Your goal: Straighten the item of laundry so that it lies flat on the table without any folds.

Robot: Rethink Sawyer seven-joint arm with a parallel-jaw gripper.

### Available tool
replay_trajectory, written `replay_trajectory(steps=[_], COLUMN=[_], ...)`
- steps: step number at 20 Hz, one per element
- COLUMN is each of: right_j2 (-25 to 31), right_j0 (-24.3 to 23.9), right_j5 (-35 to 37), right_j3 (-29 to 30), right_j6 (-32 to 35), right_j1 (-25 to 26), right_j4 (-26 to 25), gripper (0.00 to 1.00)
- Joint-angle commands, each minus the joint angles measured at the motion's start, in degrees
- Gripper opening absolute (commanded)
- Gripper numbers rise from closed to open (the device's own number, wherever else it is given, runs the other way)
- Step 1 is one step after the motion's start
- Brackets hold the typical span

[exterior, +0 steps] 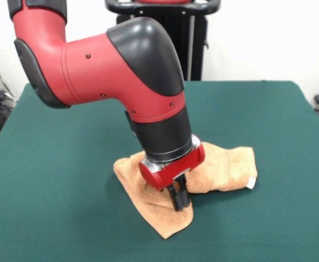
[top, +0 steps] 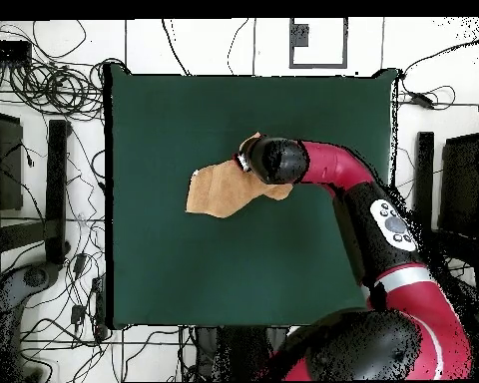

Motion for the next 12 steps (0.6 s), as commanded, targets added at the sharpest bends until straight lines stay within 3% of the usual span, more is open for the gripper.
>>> replay_trajectory(steps=[1, 12], right_j2=[-7.73, -10.47], right_j0=[3.99, 4.66], right_j5=[-5.74, -5.81], right_j3=[-0.09, 3.45], right_j6=[17.76, 17.2], right_j1=[0.93, -0.6], right_j4=[0.24, 3.81], gripper=[0.0, 0.0])
